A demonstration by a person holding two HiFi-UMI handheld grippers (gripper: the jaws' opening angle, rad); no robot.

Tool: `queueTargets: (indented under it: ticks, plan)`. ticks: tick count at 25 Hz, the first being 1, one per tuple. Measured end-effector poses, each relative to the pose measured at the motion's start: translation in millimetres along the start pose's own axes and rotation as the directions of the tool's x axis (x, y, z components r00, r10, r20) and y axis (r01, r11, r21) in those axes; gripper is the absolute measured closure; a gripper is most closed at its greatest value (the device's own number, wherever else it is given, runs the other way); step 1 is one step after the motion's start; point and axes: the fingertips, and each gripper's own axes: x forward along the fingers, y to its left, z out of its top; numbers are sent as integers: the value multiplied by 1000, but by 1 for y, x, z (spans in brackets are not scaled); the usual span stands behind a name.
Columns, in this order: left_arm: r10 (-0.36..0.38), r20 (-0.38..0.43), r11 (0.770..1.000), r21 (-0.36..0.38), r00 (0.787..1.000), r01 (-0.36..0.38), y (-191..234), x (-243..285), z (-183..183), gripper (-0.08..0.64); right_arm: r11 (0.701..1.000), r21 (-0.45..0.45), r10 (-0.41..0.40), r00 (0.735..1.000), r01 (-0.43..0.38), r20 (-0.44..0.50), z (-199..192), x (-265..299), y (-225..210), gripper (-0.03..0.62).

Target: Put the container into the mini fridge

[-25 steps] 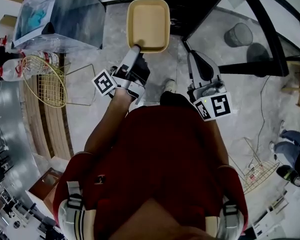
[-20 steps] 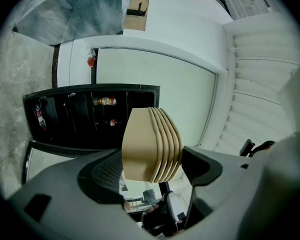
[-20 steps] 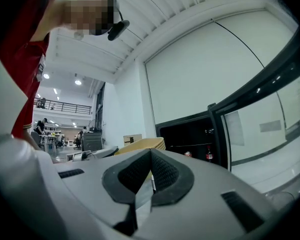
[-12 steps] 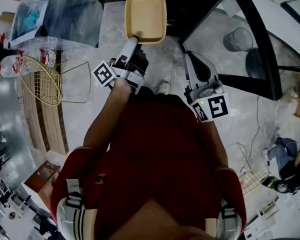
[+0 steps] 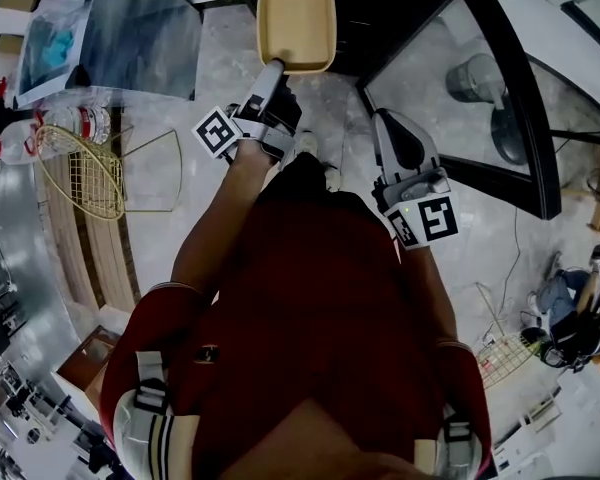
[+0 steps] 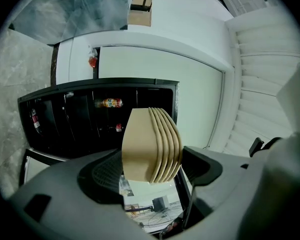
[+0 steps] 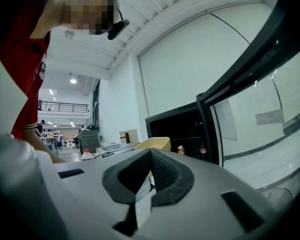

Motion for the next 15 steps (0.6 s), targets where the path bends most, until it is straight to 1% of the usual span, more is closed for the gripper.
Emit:
queueTargets:
  ticks: [9, 15]
  plan:
    - [17, -19, 999, -34, 1000, -18, 47, 35, 30, 183, 998, -21, -60, 998, 59, -29, -1, 41, -19, 592]
    - [28, -30, 999, -36, 999, -29, 78, 55, 51, 183, 996, -40, -85, 995, 83, -49, -7, 70, -25, 592]
